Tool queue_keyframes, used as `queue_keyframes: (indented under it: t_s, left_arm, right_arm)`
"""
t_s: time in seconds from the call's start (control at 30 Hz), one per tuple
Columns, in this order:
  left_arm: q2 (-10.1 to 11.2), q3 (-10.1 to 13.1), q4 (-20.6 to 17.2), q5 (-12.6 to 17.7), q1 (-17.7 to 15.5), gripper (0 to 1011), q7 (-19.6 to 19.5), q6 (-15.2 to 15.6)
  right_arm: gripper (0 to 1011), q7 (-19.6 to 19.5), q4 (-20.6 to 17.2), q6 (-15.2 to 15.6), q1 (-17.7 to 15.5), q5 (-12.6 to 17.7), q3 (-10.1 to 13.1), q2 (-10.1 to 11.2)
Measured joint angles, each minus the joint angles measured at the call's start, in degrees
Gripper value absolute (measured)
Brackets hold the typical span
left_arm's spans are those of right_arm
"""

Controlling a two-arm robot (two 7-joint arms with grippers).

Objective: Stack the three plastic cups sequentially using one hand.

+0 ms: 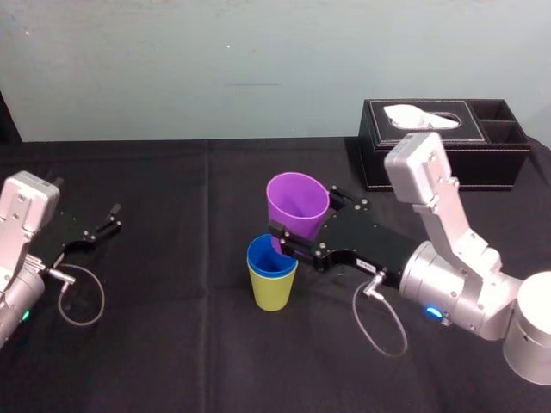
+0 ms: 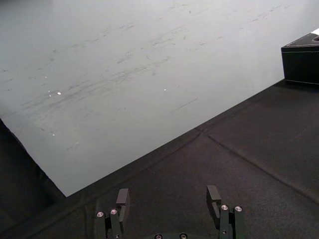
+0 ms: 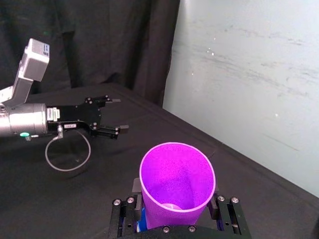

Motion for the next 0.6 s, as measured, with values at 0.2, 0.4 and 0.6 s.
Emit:
queue_keyframes:
  t_s: [0.2, 0.4, 0.6]
  left_arm:
    - [0.0, 0.0, 0.0, 0.0, 0.0, 1010, 0.0, 0.0]
    - [0.0, 0.0, 0.0, 0.0, 0.0, 1010, 0.0, 0.0]
    - [0.0, 0.0, 0.0, 0.0, 0.0, 1010, 0.0, 0.0]
  right_arm:
    - [742, -0.1, 1.3, 0.3, 0.9, -0.4, -0.9, -0.5]
    - [742, 0.0, 2.5, 0.4, 1.5, -0.5, -1.7, -1.1]
    - [742, 0.0, 3.3, 0.3, 1.9, -0.7, -2.2, -1.5]
